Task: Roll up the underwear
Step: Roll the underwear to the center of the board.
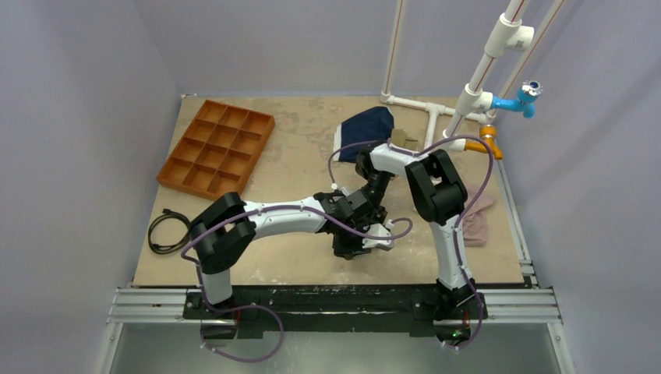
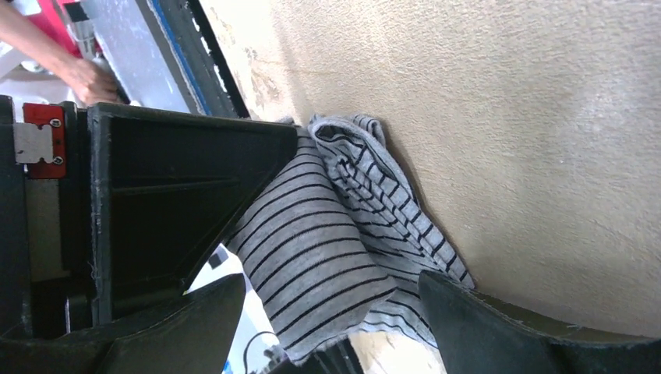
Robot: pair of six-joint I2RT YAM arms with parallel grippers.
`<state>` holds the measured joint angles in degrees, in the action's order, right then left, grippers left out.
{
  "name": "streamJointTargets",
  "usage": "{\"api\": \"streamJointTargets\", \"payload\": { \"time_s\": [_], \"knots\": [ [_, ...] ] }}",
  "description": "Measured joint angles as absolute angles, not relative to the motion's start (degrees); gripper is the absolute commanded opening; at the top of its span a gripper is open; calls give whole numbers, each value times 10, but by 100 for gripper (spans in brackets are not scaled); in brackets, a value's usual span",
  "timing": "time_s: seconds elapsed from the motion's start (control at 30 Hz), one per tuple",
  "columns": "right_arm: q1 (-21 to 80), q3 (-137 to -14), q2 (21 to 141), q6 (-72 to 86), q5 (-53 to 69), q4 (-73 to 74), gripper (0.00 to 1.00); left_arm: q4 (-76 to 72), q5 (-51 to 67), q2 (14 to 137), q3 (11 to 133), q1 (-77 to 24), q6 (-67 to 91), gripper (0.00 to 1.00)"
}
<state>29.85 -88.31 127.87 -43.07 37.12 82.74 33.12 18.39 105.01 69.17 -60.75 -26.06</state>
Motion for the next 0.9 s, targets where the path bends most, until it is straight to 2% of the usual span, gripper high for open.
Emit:
{"api": "streamJointTargets", "payload": {
  "time_s": [0.33, 0.7, 0.9],
  "knots": [
    [300, -805, 1216, -396, 375, 745, 86, 354, 212, 1074, 696, -601, -246, 0],
    [300, -783, 1206, -374, 377, 717, 56, 355, 215, 1076, 696, -600, -247, 0],
    [300, -764, 1191, -361, 381, 699, 57, 359, 224, 1077, 696, -600, -247, 0]
  ]
}}
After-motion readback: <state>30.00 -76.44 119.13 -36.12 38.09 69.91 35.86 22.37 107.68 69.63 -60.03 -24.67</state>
